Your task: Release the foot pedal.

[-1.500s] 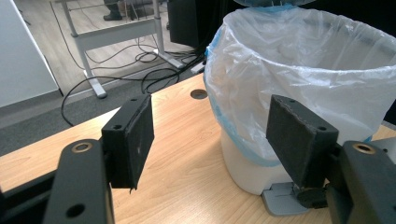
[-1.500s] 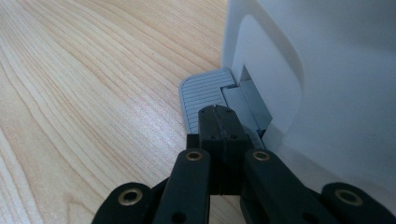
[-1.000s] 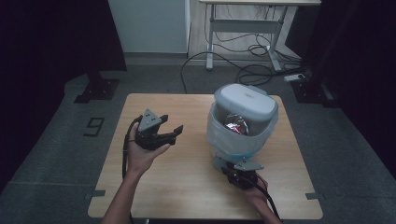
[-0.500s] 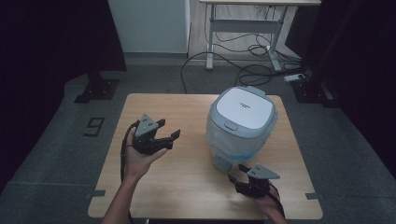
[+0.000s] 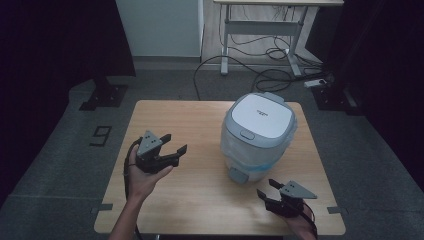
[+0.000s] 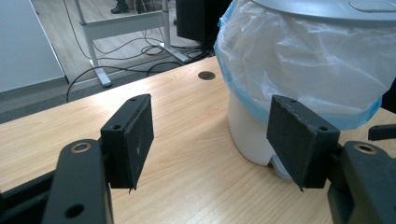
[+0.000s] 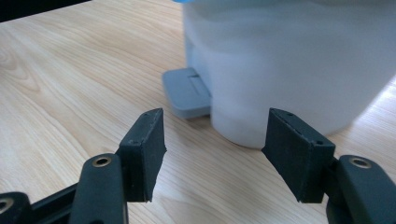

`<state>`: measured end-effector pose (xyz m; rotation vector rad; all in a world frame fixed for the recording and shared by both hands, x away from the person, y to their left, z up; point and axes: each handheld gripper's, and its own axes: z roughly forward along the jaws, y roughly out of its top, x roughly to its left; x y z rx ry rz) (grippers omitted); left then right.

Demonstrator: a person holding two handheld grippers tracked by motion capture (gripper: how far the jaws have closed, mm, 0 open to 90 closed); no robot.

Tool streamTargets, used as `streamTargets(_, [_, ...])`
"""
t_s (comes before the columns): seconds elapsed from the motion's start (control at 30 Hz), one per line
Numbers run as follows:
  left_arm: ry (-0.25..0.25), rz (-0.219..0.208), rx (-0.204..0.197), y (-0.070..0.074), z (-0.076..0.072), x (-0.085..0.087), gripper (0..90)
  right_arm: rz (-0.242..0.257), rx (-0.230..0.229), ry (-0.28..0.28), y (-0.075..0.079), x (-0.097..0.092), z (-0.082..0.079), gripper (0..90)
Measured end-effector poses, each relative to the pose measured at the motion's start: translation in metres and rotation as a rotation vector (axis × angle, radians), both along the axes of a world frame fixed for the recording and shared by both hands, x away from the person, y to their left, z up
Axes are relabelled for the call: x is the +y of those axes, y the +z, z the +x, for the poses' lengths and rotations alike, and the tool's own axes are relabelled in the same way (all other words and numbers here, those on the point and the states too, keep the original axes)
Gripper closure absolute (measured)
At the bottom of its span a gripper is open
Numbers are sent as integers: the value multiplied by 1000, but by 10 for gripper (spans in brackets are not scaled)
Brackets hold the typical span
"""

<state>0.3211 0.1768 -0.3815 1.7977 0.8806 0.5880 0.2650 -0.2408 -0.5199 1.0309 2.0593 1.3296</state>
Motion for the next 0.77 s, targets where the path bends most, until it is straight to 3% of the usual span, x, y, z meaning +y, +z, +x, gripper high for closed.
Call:
streamTargets(0.33, [4,-17,24,-22,-11,10,328,10,20,-65,-1,-26,4,377])
streamTargets(0.53, [7,-10,49,-38,-16,13,329,8,24,-75,-2,-29,7,376])
streamTargets(0.77, [5,-11,51,-42,-18,14,329,13,28,-82,-1,-30,9,361])
